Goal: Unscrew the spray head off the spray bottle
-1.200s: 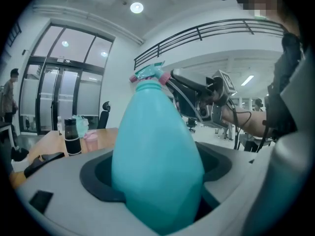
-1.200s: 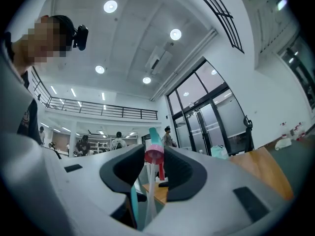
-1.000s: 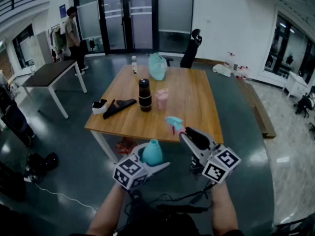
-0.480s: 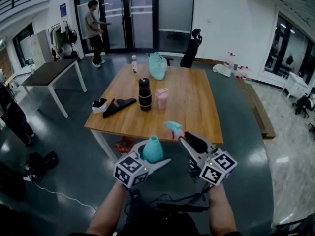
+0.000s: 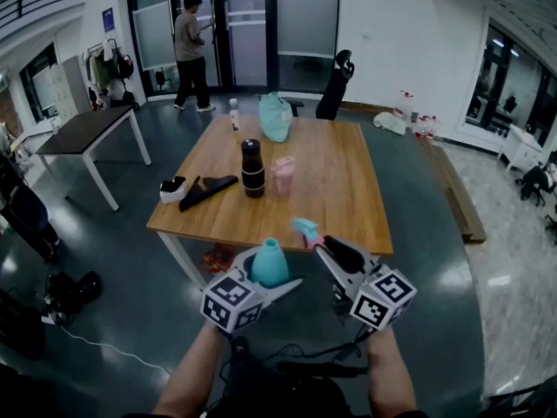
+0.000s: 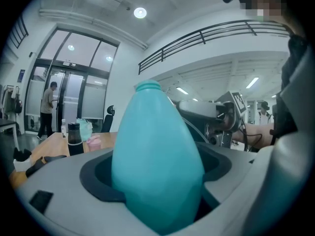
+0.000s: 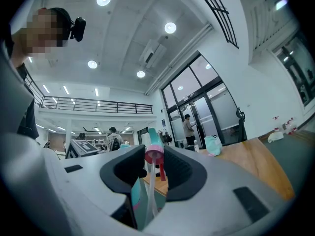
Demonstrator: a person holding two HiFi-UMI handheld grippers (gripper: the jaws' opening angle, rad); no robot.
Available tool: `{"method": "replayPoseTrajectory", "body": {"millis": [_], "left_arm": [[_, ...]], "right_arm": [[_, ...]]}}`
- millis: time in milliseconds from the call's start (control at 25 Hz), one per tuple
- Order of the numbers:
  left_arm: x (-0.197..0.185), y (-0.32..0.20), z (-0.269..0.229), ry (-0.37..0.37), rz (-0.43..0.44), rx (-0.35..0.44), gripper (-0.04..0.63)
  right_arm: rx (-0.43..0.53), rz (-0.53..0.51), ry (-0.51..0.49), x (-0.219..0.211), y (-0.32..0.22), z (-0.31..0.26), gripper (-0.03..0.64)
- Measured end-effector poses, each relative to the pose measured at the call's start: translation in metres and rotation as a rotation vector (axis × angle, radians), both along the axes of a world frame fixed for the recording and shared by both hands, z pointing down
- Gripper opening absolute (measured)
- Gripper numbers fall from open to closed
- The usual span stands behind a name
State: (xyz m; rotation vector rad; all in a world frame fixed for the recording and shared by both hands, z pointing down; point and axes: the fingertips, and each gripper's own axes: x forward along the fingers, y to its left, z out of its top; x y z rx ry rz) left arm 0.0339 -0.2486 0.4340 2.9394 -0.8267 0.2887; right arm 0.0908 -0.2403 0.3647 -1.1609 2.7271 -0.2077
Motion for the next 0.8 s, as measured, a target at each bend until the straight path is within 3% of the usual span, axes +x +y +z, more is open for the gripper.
{"method": "replayPoseTrajectory", "body": {"millis": [800], "left_arm": [[0.0048, -0.0019, -0.0038, 0.003, -0.012, 0.003, 0.437]], "right_arm": [[0.015, 0.005, 0.008, 0.0025, -0.0014, -0.0024, 0.127]]}}
